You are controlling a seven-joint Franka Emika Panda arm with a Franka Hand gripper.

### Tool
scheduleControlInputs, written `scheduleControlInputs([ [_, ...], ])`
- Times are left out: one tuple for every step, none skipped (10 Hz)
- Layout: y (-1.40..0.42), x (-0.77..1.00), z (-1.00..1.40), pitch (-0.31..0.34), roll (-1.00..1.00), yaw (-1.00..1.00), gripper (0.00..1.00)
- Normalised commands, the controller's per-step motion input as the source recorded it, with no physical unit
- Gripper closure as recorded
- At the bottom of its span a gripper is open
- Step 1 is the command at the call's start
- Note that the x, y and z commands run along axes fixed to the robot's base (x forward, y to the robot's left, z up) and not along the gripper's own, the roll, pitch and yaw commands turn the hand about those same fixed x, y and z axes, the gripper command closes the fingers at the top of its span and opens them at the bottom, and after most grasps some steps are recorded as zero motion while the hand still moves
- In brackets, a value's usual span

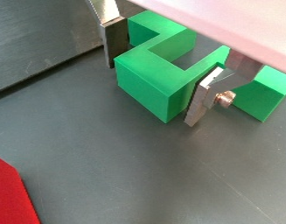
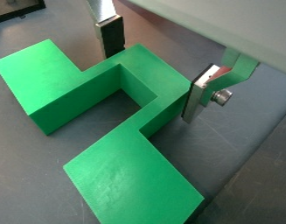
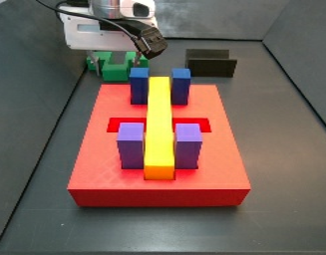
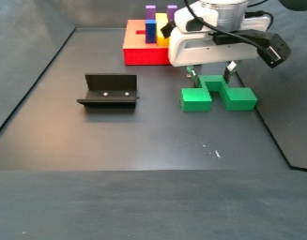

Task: Pick up the green object. Move up. Place the green object on the fixture. Regrasp the green object. Move to above the board. Insert the green object.
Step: Pick up the green object.

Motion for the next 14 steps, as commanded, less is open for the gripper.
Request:
scheduleControlInputs([
  [0.00,0.00,0.00,0.000,0.00,0.00,0.00],
  [0.00,0.00,0.00,0.000,0.00,0.00,1.00],
  [0.00,0.00,0.00,0.000,0.00,0.00,1.00],
  [0.00,0.00,0.00,0.000,0.00,0.00,1.00],
  [0.00,0.00,0.00,0.000,0.00,0.00,1.00],
  [0.00,0.00,0.00,0.000,0.00,0.00,1.00],
  [0.00,0.00,0.00,0.000,0.00,0.00,1.00],
  [0.00,0.00,0.00,0.000,0.00,0.00,1.00],
  [0.00,0.00,0.00,0.000,0.00,0.00,1.00],
  [0.00,0.00,0.00,0.000,0.00,0.00,1.00],
  [0.00,0.00,0.00,0.000,0.00,0.00,1.00],
  [0.00,0.00,0.00,0.000,0.00,0.00,1.00],
  [0.00,0.00,0.00,0.000,0.00,0.00,1.00],
  [0.00,0.00,0.00,0.000,0.00,0.00,1.00],
])
